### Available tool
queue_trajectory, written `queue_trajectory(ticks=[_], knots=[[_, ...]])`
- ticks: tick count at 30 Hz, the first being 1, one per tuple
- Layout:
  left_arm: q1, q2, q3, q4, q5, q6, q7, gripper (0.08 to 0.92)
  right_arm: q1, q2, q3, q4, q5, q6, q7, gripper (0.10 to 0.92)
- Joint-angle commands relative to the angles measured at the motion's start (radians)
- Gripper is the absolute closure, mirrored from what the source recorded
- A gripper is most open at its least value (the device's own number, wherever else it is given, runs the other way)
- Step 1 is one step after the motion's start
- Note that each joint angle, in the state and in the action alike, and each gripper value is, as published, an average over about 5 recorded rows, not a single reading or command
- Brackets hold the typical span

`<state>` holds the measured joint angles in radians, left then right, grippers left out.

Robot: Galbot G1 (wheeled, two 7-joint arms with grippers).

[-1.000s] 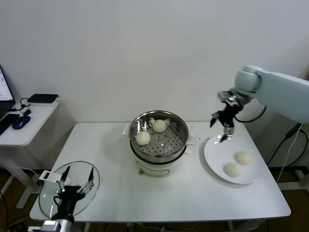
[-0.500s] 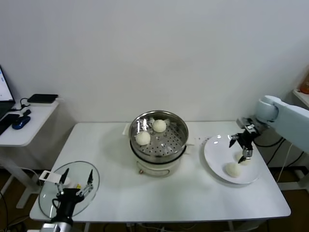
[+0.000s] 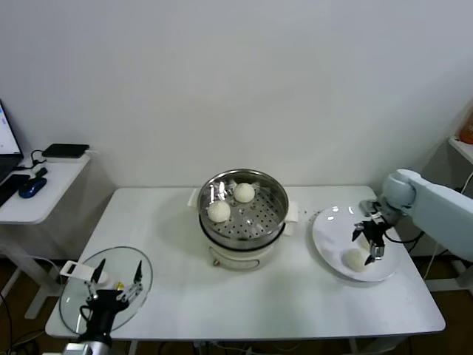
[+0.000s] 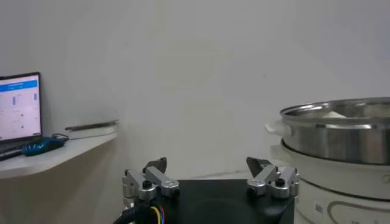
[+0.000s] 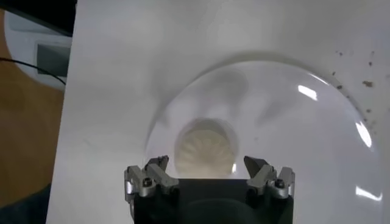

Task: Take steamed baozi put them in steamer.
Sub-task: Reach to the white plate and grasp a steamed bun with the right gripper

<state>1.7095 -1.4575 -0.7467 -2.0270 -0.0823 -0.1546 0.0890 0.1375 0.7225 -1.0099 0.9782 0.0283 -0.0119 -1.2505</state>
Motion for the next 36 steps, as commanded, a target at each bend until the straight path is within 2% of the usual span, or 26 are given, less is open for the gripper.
queue_trajectory(ticks=[1,24,32,36], knots=[[-0.002,0.000,0.001,0.006,0.001,0.001,0.000,0.177,-0.078,0.040,0.071,-0.062,-0.074,0.010,0.009,0.203],[-0.012,-0.002,0.002,0.019,-0.003,0.002,-0.001,0.177,-0.097,0.075,0.092,-0.093,-0.112,0.016,0.001,0.204],[-0.013,-0.002,0.004,0.020,-0.003,0.002,-0.001,0.177,-0.098,0.072,0.095,-0.088,-0.110,0.014,0.003,0.312],[-0.013,-0.002,0.004,0.020,-0.004,0.002,-0.001,0.177,-0.088,0.068,0.092,-0.078,-0.103,0.014,0.003,0.332]])
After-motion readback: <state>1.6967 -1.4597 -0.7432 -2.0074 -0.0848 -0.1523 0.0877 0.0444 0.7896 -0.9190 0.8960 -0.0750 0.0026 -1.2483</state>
